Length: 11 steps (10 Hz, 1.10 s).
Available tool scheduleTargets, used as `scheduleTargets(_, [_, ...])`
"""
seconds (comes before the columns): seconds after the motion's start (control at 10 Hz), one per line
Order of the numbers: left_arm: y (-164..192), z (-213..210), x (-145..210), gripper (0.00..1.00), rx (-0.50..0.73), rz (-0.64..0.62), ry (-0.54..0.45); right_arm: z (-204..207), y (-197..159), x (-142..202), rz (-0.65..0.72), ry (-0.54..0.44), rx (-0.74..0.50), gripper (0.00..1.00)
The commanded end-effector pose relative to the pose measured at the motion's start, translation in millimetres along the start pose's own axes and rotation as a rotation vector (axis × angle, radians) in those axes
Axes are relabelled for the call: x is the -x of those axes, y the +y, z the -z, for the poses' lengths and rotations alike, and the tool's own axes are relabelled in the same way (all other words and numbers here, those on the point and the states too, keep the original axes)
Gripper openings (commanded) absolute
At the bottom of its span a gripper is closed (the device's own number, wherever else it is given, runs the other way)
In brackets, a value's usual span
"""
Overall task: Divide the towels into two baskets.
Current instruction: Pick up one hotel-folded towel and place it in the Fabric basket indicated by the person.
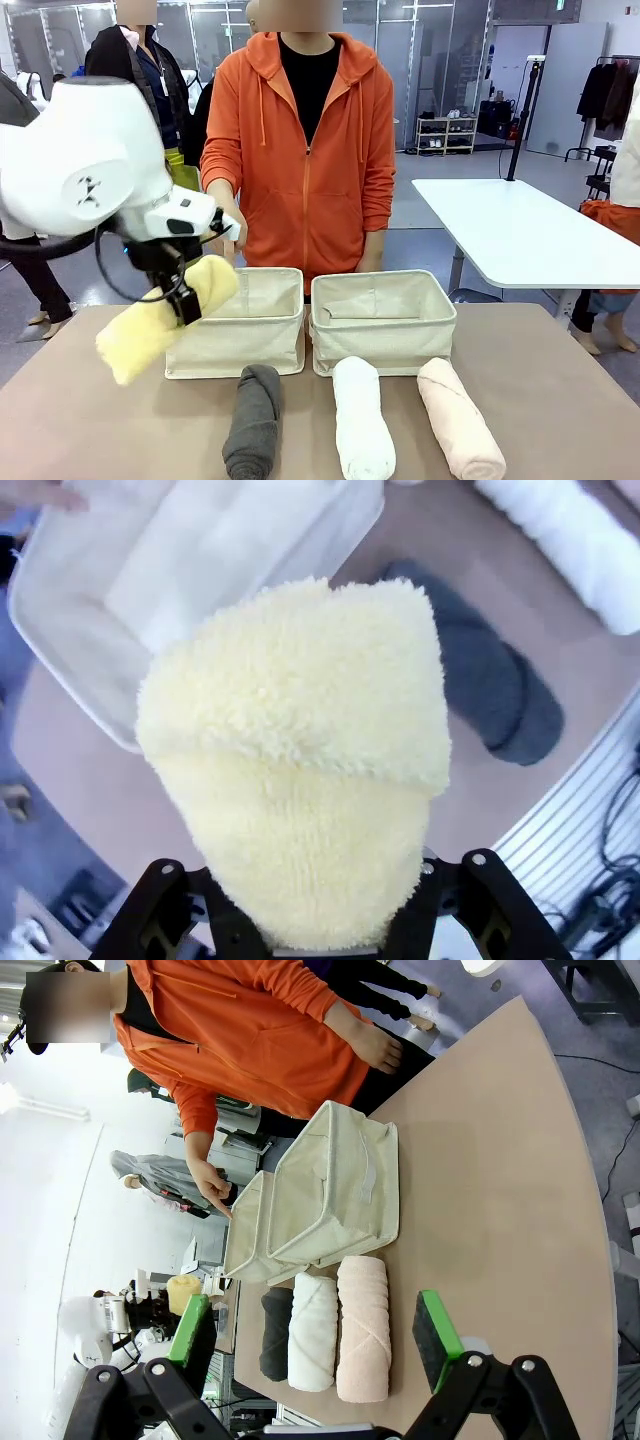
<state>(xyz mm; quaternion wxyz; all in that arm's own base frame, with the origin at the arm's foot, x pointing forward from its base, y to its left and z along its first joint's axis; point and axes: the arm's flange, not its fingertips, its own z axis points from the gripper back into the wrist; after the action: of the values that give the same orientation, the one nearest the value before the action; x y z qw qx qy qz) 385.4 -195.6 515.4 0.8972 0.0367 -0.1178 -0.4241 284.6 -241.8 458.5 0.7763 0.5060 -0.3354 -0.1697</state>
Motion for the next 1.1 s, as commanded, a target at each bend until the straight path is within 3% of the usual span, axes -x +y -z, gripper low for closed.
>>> scheduleTargets(0.0, [13.5,12.8,-24.7,0.30,0.021,0.180,0.056,-0.8,0.6,2.3,-0.020,-0.011,-0.018,1.00])
scheduleTargets(0.2, [8.0,14.1,-31.8,0.30,0.067,0.286,0.018,-0.8,0.6,2.3,-0.020,-0.011,-0.018,1.00])
scheduleTargets(0.3, [0.0,7.3,-27.5,0.30,0.019,0.154,0.022,-0.8,0.6,2.3,-0.020,-0.011,-0.018,1.00])
scheduleTargets(0.6, [1.8,19.1,-35.2,0.30,0.041,0.207,0.032,-0.8,0.6,2.3,-0.020,-0.011,-0.018,1.00])
scheduleTargets(0.7, [-4.5,4.5,-47.9,0.30,-0.092,0.370,0.003,-0.8,0.6,2.3,-0.020,-0.011,-0.018,1.00])
scheduleTargets(0.8, [6.9,0.9,-66.2,0.30,-0.166,0.456,0.013,-0.8,0.6,2.3,-0.020,-0.011,-0.018,1.00])
scheduleTargets(1.0, [42.0,14.5,-96.9,0.30,-0.199,0.778,-0.026,-0.8,0.6,2.3,-0.020,-0.011,-0.018,1.00])
